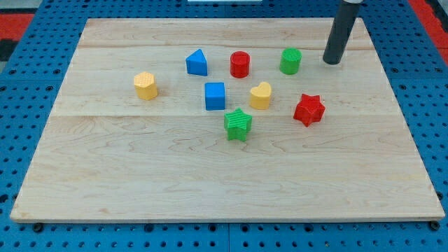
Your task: Push green circle closer to the blue triangle
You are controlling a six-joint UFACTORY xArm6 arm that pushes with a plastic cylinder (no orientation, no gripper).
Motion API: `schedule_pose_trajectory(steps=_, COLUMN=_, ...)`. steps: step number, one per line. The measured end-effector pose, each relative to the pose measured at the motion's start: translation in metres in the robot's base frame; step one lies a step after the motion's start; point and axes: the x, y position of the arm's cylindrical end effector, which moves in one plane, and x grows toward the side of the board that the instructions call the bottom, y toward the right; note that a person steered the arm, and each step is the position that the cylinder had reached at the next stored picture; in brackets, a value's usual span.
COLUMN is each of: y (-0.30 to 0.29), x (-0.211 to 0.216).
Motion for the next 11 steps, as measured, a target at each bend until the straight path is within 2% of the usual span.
schedule_pose_trajectory(steps=2, y=-0.026, x=0.012)
schedule_pose_trajectory(steps=4, y=-0.095, x=0.011)
schedule_pose_trajectory(steps=6, y=-0.123, x=-0.027)
schedule_pose_trajectory(steps=11, y=-0.245, x=-0.055)
